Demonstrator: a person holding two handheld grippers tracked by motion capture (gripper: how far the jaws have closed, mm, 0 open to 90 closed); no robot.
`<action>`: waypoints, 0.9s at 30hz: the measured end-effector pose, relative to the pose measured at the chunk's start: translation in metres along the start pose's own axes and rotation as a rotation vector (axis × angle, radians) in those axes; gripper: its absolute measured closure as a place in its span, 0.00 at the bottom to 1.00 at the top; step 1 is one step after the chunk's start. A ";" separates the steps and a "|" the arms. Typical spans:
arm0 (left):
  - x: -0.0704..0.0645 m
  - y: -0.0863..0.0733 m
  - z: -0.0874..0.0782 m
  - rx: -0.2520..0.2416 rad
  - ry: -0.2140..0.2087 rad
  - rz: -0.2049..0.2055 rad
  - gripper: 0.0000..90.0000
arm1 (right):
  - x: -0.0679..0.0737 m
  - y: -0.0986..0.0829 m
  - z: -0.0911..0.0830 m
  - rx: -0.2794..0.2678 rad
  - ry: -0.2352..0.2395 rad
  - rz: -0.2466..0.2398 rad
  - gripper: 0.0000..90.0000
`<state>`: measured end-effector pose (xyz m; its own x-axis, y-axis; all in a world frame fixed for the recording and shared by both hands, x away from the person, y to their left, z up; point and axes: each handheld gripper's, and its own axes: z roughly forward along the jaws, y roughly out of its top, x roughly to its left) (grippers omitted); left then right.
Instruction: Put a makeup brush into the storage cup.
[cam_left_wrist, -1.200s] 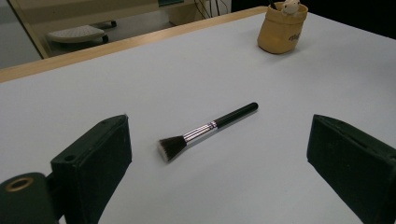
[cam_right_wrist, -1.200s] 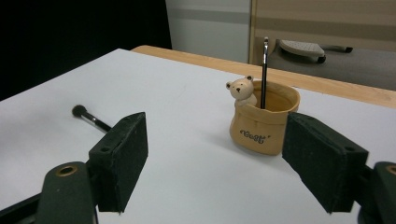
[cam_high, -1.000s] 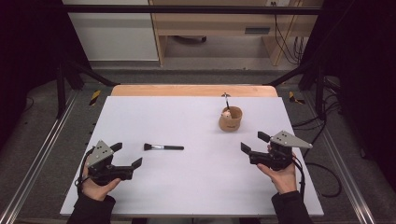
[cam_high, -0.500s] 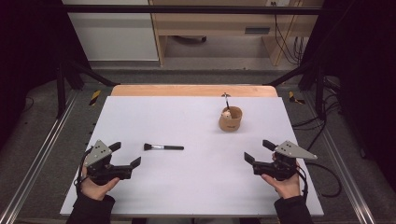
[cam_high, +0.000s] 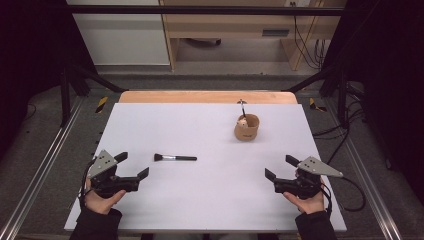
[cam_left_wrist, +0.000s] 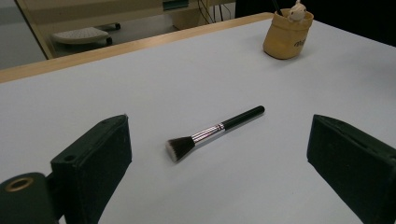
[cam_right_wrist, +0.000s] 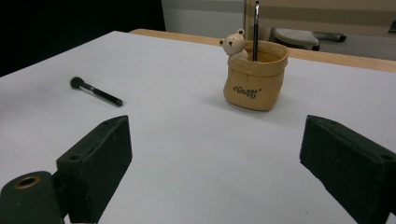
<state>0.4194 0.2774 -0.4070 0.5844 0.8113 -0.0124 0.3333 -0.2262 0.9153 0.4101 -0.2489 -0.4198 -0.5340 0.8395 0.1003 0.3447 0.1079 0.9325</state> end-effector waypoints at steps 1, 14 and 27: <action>0.000 0.000 0.000 0.003 -0.001 0.004 0.06 | 0.000 0.000 0.000 -0.003 -0.002 0.001 0.10; 0.000 0.001 0.002 0.004 -0.003 0.006 0.06 | 0.001 -0.001 0.000 0.001 0.001 -0.002 0.10; -0.005 0.017 0.010 0.023 -0.040 0.059 0.07 | 0.002 0.002 -0.001 -0.007 -0.002 -0.010 0.09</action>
<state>0.4299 0.2642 -0.3950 0.6327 0.7740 0.0243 0.3146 -0.2857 0.9052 0.4087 -0.2479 -0.4177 -0.5360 0.8394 0.0900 0.3336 0.1127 0.9359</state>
